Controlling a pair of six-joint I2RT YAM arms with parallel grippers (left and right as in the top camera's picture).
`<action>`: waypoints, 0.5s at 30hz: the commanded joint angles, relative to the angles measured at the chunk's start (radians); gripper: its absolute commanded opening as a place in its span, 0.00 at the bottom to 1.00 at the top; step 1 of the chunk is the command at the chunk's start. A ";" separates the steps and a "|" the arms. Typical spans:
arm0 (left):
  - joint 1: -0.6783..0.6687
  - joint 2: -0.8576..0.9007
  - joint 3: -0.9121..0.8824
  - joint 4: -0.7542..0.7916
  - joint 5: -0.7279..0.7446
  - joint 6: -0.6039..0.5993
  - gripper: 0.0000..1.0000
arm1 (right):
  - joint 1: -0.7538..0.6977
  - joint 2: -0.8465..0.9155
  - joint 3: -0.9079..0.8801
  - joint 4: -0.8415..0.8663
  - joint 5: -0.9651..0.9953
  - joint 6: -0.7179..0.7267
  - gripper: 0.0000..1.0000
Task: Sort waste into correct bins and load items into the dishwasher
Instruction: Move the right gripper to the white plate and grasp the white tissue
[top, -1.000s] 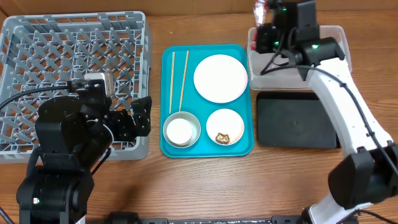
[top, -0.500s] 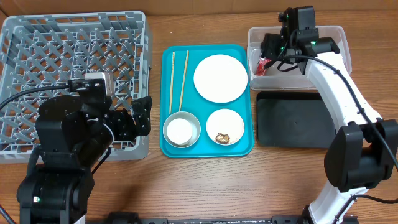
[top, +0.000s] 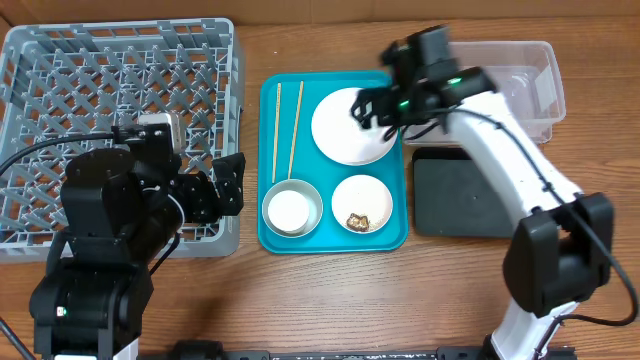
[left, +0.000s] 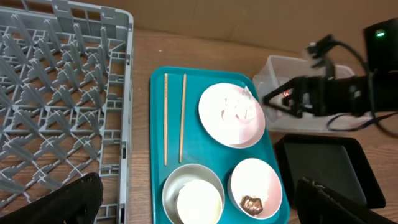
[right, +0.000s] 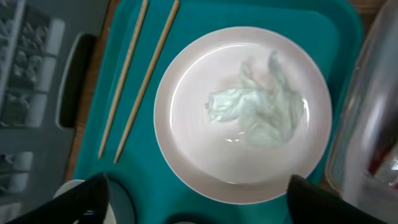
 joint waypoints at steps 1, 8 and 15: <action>0.004 0.007 0.024 0.001 0.019 -0.003 1.00 | 0.073 0.016 0.008 0.011 0.290 -0.018 0.80; 0.004 0.029 0.024 0.001 0.019 -0.003 1.00 | 0.098 0.159 0.008 0.140 0.450 -0.019 0.76; 0.004 0.063 0.024 0.001 0.019 -0.003 1.00 | 0.083 0.244 0.008 0.209 0.471 -0.019 0.73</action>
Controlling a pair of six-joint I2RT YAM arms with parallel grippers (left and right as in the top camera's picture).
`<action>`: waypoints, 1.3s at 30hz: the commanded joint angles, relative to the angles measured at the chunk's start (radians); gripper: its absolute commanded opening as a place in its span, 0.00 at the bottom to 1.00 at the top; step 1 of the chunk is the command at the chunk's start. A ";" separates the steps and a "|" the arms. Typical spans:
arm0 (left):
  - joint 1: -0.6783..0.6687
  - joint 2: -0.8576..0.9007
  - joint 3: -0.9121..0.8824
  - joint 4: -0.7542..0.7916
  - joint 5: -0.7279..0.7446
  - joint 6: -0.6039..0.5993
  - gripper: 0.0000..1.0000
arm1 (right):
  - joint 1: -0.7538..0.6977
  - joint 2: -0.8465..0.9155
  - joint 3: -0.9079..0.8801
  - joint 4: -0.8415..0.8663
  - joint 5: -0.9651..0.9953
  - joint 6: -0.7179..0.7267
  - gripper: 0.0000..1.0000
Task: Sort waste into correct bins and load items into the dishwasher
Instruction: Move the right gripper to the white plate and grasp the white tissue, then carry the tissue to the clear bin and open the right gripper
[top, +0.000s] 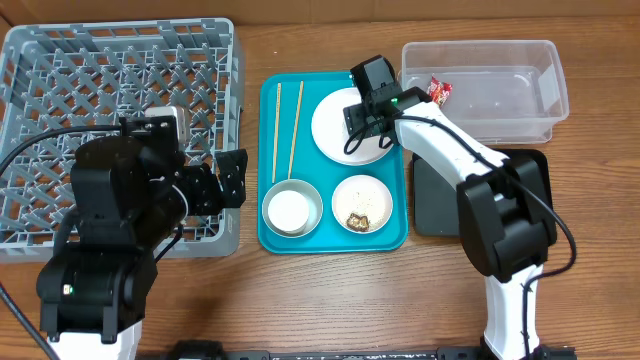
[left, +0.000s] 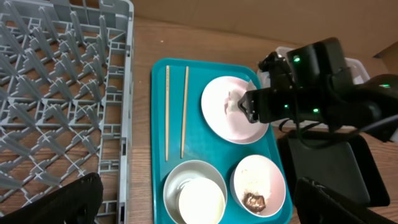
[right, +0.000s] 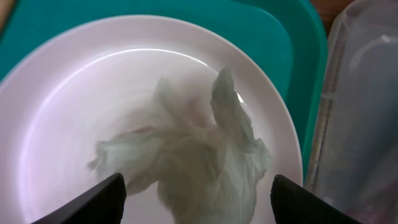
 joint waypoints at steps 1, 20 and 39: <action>0.004 0.020 0.024 0.001 0.019 -0.003 1.00 | -0.007 -0.002 0.007 0.017 0.044 -0.002 0.70; 0.004 0.206 0.024 0.001 0.019 -0.003 1.00 | -0.010 -0.207 0.069 -0.093 -0.069 0.089 0.04; 0.004 0.488 0.024 0.016 0.038 -0.069 1.00 | -0.290 -0.250 0.064 -0.114 -0.122 0.142 0.09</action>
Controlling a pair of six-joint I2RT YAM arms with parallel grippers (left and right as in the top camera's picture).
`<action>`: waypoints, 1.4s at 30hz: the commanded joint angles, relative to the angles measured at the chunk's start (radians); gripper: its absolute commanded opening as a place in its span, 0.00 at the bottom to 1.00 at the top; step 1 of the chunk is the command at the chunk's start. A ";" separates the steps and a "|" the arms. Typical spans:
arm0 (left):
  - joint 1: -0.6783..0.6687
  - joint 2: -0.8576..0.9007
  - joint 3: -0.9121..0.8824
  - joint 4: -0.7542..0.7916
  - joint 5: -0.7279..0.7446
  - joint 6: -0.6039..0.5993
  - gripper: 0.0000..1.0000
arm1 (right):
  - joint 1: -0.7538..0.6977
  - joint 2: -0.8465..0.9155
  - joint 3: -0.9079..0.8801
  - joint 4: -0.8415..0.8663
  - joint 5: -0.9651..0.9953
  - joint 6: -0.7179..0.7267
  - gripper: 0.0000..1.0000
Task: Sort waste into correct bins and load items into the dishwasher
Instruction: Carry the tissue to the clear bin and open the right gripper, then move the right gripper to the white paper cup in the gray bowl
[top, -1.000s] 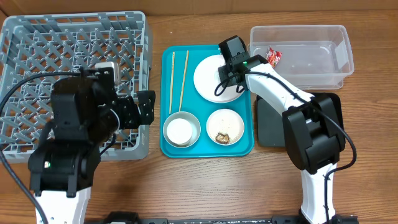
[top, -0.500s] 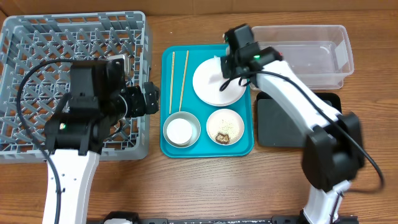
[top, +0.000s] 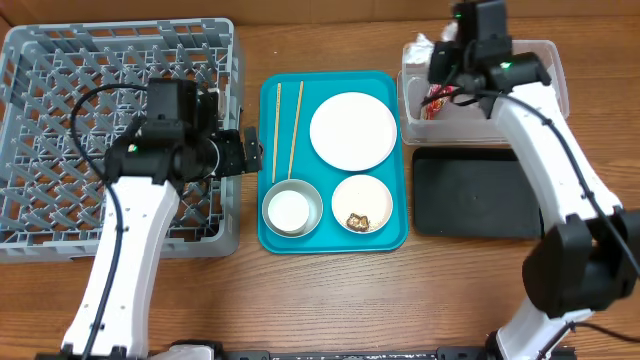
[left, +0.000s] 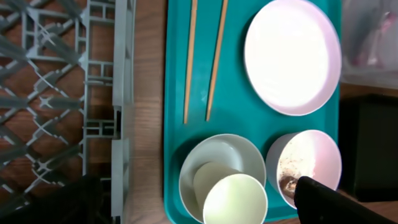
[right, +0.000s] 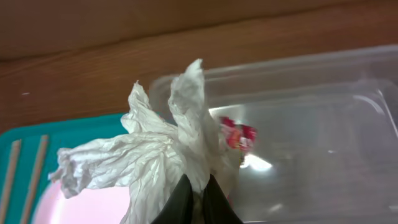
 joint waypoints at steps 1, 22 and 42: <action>0.004 0.047 0.024 0.008 0.072 -0.113 1.00 | -0.020 0.037 -0.001 -0.002 -0.070 0.018 0.15; -0.166 0.034 0.187 -0.162 0.101 -0.107 0.93 | -0.025 -0.153 0.004 -0.257 -0.557 0.017 0.82; -0.448 -0.040 0.256 -0.268 -0.439 -0.324 1.00 | 0.078 -0.461 -0.091 -0.549 -0.357 -0.025 0.76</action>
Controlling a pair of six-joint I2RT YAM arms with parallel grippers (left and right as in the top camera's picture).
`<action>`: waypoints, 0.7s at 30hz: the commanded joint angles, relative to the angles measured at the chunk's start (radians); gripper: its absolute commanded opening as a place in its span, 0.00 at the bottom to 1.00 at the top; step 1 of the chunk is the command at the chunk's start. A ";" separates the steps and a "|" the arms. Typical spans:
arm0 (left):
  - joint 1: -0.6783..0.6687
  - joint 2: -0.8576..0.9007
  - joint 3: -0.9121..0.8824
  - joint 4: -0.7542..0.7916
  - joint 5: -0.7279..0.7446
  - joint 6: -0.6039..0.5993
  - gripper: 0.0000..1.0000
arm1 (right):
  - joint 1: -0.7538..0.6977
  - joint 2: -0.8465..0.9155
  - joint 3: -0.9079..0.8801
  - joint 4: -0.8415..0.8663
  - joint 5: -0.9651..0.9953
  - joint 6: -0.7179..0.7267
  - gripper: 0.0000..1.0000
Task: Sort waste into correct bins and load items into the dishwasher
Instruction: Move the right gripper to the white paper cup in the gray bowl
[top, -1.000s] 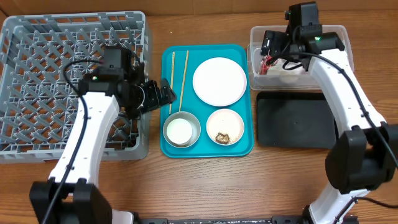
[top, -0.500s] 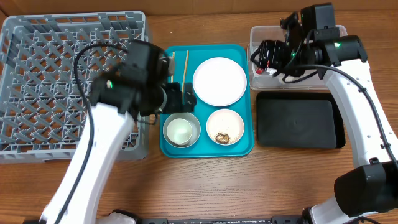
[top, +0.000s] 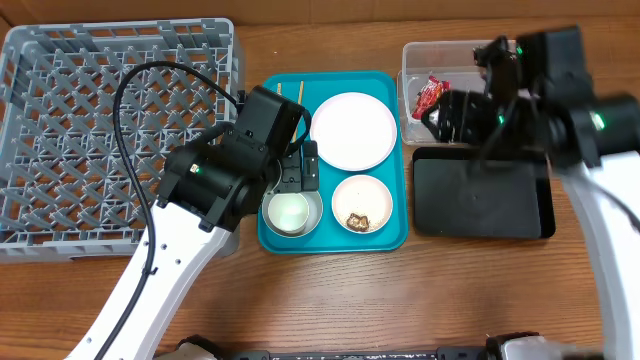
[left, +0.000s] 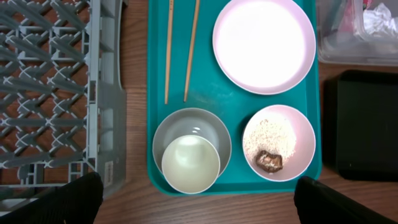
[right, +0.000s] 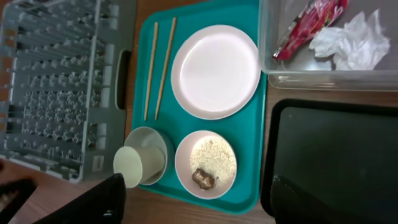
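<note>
A crumpled white tissue (right: 356, 42) and a red wrapper (right: 306, 26) lie in the clear bin (right: 323, 80). My right gripper (right: 205, 199) hangs open and empty high over the tray's right edge and the black bin (top: 480, 200). On the teal tray (left: 233, 112) sit an empty white plate (left: 264, 43), two chopsticks (left: 180, 50), a small bowl (left: 278, 143) holding crumbs and a brown scrap, and a grey bowl (left: 217, 127) with a pale cup (left: 189, 165) in it. My left gripper (left: 199, 205) is open and empty above the grey bowl.
The grey dish rack (top: 110, 120) fills the table's left side, touching the tray's left edge. The black bin sits in front of the clear bin, right of the tray. Bare wooden table runs along the front.
The tissue that my right gripper held over the clear bin now lies in it, and that gripper is open and farther forward. My left gripper has moved right, from the rack's edge to over the tray.
My right gripper was open above the plate with the tissue on it, then close down over the tissue. Then it held the tissue above the clear bin, the plate bare. Now the tissue rests in the bin beside the red wrapper.
</note>
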 joint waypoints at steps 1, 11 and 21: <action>0.008 -0.002 0.002 0.006 -0.037 -0.048 1.00 | 0.087 -0.016 -0.103 -0.013 0.113 0.018 0.76; 0.068 0.003 -0.006 -0.044 -0.006 -0.057 0.98 | 0.220 -0.010 -0.404 0.256 0.177 0.144 0.82; 0.074 0.063 -0.152 -0.034 0.068 -0.085 0.70 | 0.209 -0.008 -0.393 0.361 -0.053 0.131 0.78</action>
